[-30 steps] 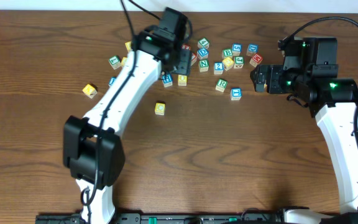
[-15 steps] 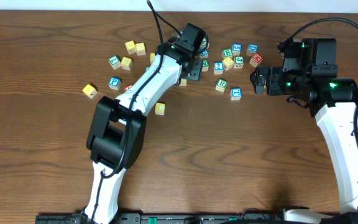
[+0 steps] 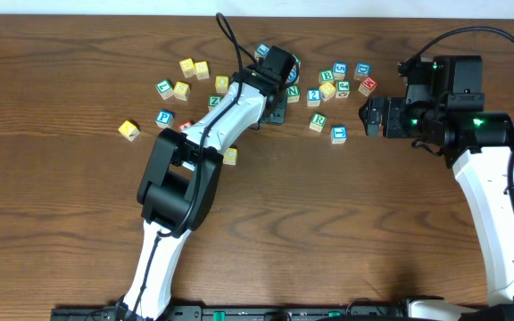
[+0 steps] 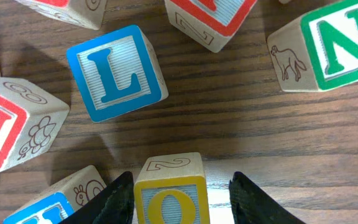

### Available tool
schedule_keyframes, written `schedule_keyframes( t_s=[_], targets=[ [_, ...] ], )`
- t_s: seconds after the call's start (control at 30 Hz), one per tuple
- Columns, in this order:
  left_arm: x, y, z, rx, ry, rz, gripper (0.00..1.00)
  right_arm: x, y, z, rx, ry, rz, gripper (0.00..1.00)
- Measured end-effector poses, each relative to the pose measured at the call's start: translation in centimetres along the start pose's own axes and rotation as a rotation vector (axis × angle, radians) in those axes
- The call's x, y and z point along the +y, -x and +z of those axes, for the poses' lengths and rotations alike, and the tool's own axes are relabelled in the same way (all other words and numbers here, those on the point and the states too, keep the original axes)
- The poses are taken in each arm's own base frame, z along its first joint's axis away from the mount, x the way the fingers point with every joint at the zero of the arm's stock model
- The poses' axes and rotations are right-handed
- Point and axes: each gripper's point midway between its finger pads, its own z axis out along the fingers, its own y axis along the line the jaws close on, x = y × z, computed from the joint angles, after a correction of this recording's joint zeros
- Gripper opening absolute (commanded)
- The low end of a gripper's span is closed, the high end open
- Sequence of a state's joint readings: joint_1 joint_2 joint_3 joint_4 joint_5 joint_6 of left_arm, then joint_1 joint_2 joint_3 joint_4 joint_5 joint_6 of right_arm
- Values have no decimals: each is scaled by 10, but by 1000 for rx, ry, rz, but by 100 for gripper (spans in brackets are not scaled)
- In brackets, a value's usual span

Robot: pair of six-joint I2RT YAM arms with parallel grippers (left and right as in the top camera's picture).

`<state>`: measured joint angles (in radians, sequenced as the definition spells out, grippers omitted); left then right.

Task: Spell out CORL
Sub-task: 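Grasp the yellow O block in the cluster with the left gripper, then place the O block just right of the C block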

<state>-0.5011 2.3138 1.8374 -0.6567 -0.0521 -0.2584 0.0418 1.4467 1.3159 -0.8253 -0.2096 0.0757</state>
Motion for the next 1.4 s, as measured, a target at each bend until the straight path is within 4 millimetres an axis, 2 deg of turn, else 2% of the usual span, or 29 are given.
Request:
schedule_keyframes(
  t_s=[0.2,0.5,0.57,0.73,0.8,0.87,0.97,1.13,1.23,1.4],
  targets=[
    [0,0,0,1,0,-6,31,0,0,0,-1,0,0,99],
    [1,-3,-4,14,5,-5,29,0,0,0,-1,0,0,99],
    [4,-6,-14,29,10,-4,29,0,0,0,-1,0,0,99],
    [9,-12,-64,49,15,2,29,0,0,0,-2,0,0,99],
    [9,-22,-80,78,19,2,29,0,1,0,-3,0,0,99],
    [7,-41,-84,146,31,-13,29,0,1,0,-2,0,0,99],
    [3,-64,-80,212,50,-39,29,0,1,0,-3,0,-1,99],
    [8,-98,-54,278,81,-71,28,0,1,0,-3,0,0,99],
    [10,-103,-42,267,79,-81,28,0,1,0,-2,0,0,99],
    [12,-103,-39,257,87,-88,28,0,1,0,-2,0,0,99]
  ],
)
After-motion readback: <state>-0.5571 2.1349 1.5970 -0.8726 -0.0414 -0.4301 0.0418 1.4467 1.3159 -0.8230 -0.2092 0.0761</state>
